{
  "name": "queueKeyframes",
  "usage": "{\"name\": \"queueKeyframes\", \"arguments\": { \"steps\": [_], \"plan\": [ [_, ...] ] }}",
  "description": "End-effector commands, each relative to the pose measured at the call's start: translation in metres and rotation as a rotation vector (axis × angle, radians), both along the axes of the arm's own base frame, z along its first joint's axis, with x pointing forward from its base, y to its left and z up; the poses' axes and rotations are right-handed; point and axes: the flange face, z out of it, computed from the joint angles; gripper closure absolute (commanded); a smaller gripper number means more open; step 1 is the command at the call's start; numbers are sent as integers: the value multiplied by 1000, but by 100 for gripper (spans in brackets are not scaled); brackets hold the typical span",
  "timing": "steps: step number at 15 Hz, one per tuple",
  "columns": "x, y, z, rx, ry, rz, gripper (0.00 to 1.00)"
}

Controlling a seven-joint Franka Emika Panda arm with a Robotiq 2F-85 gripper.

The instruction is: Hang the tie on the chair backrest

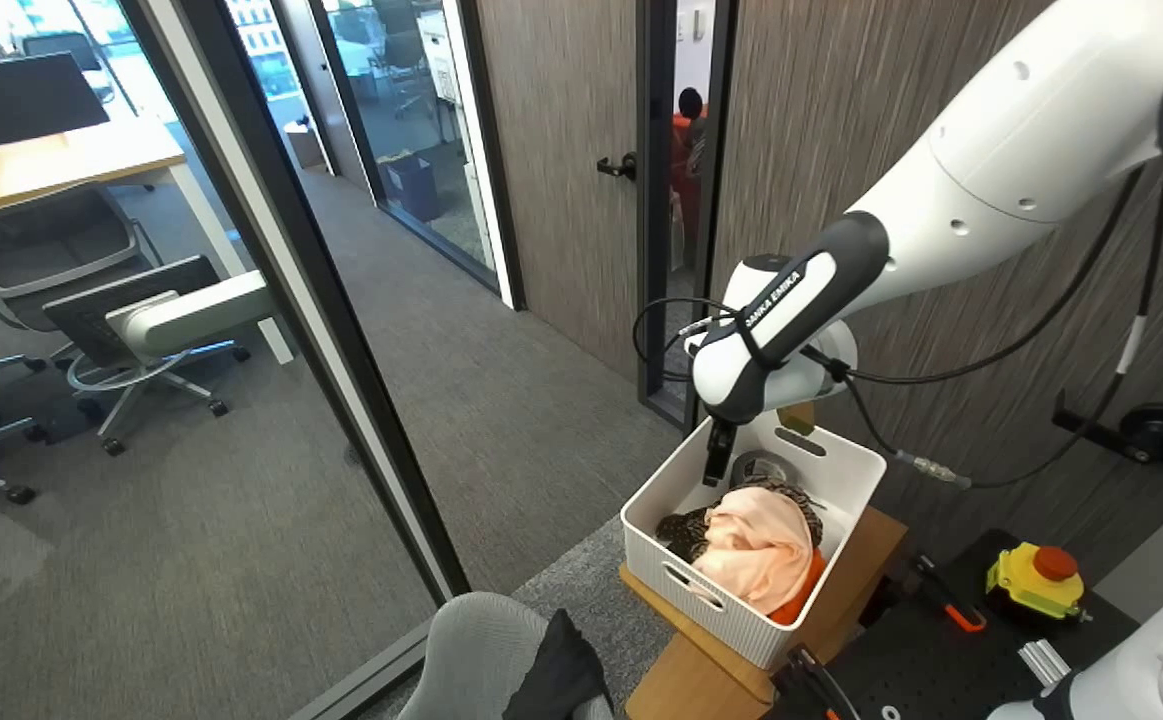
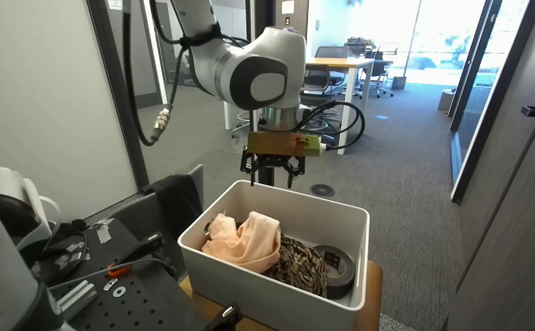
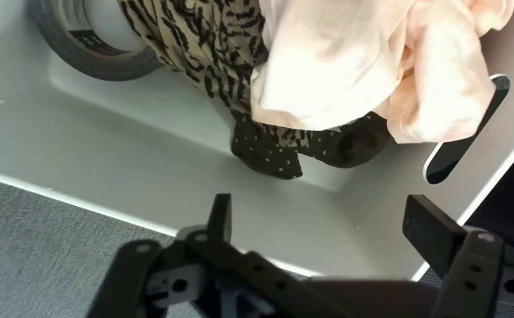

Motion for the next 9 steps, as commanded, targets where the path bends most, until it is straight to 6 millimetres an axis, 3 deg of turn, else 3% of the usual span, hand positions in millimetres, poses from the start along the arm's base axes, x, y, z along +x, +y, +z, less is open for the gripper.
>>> {"name": "queueKeyframes", "arguments": {
  "steps": [1,9],
  "plan": [
    [21,9,-30,30,28,66,0],
    [26,11,-98,49,126,33,0]
  ]
}}
